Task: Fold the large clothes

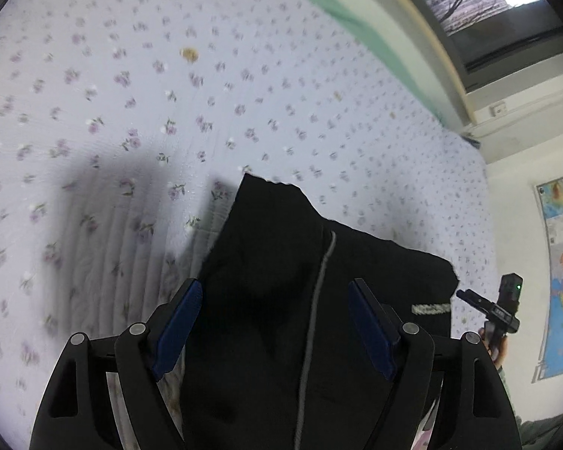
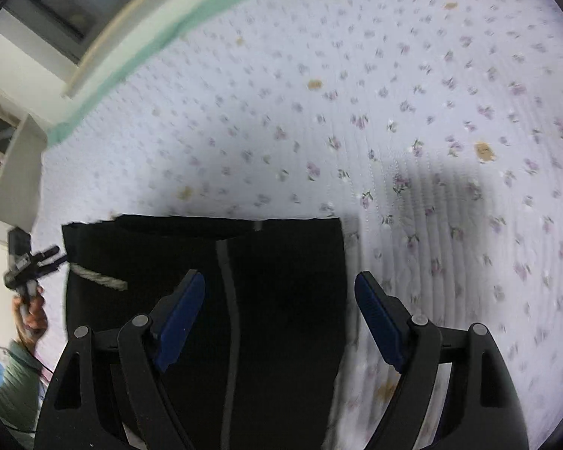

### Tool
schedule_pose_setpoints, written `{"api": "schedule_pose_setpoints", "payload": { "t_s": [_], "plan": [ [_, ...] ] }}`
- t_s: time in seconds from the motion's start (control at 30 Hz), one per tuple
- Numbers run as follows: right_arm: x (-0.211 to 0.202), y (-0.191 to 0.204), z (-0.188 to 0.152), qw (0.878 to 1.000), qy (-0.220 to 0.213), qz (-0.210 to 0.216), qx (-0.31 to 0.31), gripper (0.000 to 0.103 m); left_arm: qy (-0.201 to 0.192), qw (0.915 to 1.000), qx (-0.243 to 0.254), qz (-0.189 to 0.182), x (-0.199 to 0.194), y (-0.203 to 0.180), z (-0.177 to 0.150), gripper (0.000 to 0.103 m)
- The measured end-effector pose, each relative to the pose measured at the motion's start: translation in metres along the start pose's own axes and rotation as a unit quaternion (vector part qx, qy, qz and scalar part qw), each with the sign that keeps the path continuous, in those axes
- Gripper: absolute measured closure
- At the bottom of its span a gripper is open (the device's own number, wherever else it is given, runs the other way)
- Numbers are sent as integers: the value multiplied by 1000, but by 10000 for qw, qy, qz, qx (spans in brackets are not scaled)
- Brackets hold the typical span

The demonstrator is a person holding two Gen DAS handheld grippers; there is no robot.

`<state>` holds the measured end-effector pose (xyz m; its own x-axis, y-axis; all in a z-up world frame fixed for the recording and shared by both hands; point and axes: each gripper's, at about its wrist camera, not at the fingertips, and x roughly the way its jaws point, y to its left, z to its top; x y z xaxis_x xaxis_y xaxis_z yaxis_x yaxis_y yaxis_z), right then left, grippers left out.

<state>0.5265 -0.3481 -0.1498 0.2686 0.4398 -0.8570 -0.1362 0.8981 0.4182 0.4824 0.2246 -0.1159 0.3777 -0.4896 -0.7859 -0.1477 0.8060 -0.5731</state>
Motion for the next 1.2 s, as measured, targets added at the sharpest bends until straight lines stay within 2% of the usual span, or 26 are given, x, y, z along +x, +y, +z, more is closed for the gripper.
{"api": "schedule_pose_setpoints", "payload": {
  "t_s": [0.1, 0.17, 0.2, 0.23, 0.3, 0.33, 0.37, 0.4, 0.47, 0.53, 0.63, 0.73, 0.83, 0.9, 1.0, 1.1, 1.13, 1.2],
  "plan": [
    [31, -13, 5, 9997, 219, 15, 64, 19, 285, 9993, -151, -178, 20, 11, 9, 23],
    [45, -16, 5, 9994, 287, 135, 134, 19, 361, 9991, -188, -145, 34, 14, 13, 23],
    [50, -12, 5, 9995, 282, 106, 36, 31, 416, 9989, -191, -124, 41, 16, 15, 23],
    [49, -7, 4, 9996, 279, 35, -89, 60, 454, 9986, -213, -153, 46, 16, 16, 23],
    [41, 9, 0, 9982, 91, -404, -441, 72, 289, 9993, -187, -110, 45, 13, 16, 24],
    [33, 15, -3, 9975, -17, -468, -537, 83, 122, 9999, -110, -16, 38, 10, 13, 39],
    [26, 19, -4, 9968, -97, -535, -583, 84, 67, 9999, -59, 114, 34, 7, 10, 61],
    [11, 29, -6, 9947, -309, -699, -685, 86, 21, 9997, -20, 249, 28, 5, 7, 69],
    [-18, 44, -5, 9916, -628, -814, -785, 87, -179, 9995, -50, 269, 11, 0, 2, 83],
    [-42, 63, 2, 9866, -902, -940, -984, 88, -546, 9983, 17, 209, -17, -14, -1, 90],
    [-63, 88, 20, 9757, -1308, -1220, -1264, 88, -1088, 9940, 122, 36, -56, -36, 9, 91],
    [-45, 84, 40, 9771, -1269, -1323, -1078, 88, -1265, 9919, 60, 65, -60, -40, 24, 92],
    [3, 67, 47, 9822, -827, -1477, -810, 88, -997, 9943, -220, 321, -26, -23, 36, 91],
    [40, 52, 43, 9852, -427, -1507, -695, 88, -616, 9947, -468, 672, 11, -1, 38, 91],
    [81, 36, 32, 9885, 10, -1434, -491, 85, -141, 9937, -696, 871, 57, 24, 33, 89],
    [79, 31, 34, 9895, -11, -1402, -337, 76, -88, 9939, -671, 876, 65, 28, 32, 84],
    [74, 29, 35, 9905, -29, -1355, -245, 70, -95, 9942, -614, 877, 59, 26, 34, 80],
    [51, 25, 36, 9935, -167, -1128, -34, 66, -133, 9941, -468, 972, 45, 20, 35, 67]
  ]
}}
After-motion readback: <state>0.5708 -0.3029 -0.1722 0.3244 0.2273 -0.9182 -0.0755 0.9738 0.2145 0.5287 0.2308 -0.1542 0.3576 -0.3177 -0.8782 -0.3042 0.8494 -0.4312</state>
